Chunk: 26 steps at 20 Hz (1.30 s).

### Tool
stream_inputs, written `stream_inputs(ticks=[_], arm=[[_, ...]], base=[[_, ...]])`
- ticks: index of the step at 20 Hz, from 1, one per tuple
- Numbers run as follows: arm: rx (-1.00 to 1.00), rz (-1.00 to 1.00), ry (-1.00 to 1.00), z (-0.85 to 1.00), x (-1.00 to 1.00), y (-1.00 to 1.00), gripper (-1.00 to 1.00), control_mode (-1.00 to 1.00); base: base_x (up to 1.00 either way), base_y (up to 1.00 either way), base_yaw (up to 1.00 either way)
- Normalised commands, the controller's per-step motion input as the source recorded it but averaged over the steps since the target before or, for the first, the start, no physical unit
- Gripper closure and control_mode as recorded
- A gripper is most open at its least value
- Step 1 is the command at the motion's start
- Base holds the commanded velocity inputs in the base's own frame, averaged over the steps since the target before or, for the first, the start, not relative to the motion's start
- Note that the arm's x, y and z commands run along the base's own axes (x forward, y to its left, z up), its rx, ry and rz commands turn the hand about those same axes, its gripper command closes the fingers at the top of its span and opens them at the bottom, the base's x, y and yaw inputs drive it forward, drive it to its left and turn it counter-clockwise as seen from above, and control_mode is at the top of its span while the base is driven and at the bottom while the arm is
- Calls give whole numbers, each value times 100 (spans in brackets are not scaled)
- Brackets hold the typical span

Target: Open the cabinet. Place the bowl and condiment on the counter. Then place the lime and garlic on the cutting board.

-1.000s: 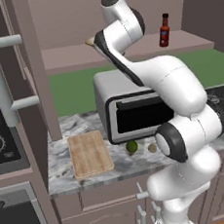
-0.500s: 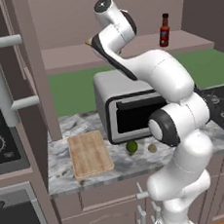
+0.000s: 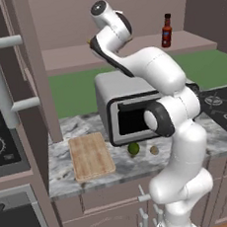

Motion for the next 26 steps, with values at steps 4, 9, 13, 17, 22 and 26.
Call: stream_inputs(ticks=[4,9,13,17,22,26], arm=[[0,0,0,-3,38,8,-100,-100],[0,0,0,-19,9,2,100,-100],[0,0,0,-19,0,0,100,-100],[0,0,0,-6,-15,3,100,-100],[0,0,-2,0,-76,30,100,-100],[0,0,-4,0,-100,37,100,-100]], base=[[0,0,0],[0,0,0],[0,0,0],[0,0,0],[0,0,0],[0,0,0]])
